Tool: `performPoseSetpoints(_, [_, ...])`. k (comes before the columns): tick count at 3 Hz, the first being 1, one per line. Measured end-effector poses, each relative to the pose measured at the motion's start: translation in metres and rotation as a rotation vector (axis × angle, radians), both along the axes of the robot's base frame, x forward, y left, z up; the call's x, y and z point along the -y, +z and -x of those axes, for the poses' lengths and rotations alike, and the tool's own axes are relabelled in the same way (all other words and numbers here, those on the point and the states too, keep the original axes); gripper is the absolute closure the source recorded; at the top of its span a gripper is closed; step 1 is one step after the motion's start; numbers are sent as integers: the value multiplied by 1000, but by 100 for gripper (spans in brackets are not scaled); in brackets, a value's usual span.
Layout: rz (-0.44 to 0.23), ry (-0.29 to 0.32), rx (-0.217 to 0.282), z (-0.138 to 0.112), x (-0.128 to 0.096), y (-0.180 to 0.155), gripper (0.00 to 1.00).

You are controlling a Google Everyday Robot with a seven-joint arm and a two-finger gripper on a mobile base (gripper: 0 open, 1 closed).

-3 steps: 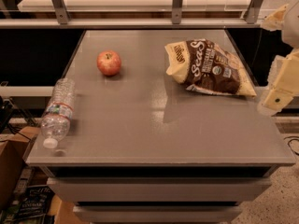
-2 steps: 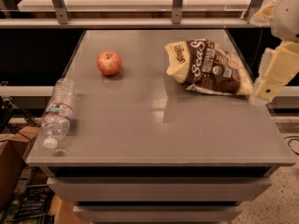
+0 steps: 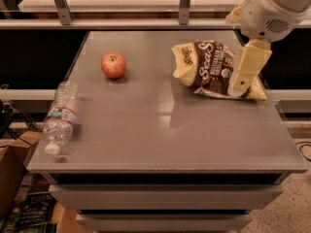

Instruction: Move brown chip bag near apple

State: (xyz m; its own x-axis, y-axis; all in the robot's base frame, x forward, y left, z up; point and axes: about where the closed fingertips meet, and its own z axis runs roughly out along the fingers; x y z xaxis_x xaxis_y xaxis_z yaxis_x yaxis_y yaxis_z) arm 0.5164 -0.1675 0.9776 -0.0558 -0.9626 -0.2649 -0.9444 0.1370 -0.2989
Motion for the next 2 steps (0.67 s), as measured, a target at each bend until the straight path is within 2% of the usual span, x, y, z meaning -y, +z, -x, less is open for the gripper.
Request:
performPoseSetpoints(1, [7, 50, -3, -33, -16, -15, 0])
performPoseSetpoints(2, [22, 76, -12, -68, -20, -29, 0])
